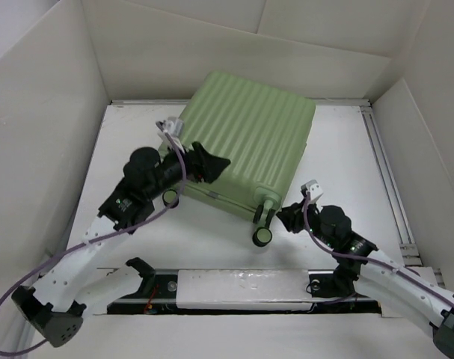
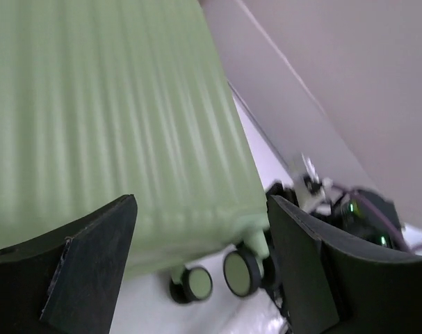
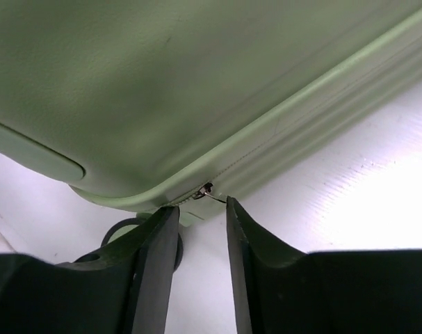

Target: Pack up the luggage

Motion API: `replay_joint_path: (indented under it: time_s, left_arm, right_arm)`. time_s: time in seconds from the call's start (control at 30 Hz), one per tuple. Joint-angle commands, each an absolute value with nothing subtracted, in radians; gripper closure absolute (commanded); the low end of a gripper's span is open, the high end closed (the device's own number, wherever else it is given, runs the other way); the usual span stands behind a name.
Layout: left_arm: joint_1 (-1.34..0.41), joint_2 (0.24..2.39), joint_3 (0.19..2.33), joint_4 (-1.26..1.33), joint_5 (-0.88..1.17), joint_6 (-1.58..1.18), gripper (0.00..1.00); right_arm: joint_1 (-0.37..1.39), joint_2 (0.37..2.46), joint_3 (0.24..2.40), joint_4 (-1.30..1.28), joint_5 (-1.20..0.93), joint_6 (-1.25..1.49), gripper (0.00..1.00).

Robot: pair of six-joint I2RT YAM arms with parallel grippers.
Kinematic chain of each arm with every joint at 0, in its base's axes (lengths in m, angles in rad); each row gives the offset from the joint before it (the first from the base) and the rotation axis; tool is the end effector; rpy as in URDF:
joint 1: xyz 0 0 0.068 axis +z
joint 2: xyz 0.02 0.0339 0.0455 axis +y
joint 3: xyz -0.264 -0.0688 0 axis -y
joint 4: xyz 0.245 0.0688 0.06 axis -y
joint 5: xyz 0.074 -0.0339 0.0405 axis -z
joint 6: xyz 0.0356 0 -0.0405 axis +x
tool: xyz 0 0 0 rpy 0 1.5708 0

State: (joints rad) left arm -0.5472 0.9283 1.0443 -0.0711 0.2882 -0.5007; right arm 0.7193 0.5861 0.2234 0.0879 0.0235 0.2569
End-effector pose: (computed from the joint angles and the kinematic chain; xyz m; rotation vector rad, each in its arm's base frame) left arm 0.1709 -0.1159 0.4177 0.2809 1.5994 -1.0418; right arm 0.1178 0.1021 0.1990 -0.4183 1.8506 0.6538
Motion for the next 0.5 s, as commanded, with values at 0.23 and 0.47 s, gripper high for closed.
replay_joint_path:
  time_s: [0.23, 0.47]
  left_arm:
    - [-1.237, 0.952, 0.782, 0.012, -0.36, -0.572, 0.22]
    - [-1.338, 1.106, 0.854, 0.006, -0.541, -0.626, 0.14]
  right_arm:
    - [0.712, 0.623, 0.198, 0.368, -0.028, 0.233, 0.77]
    - [0.701, 0.623, 0.189, 0.377, -0.028, 0.233, 0.58]
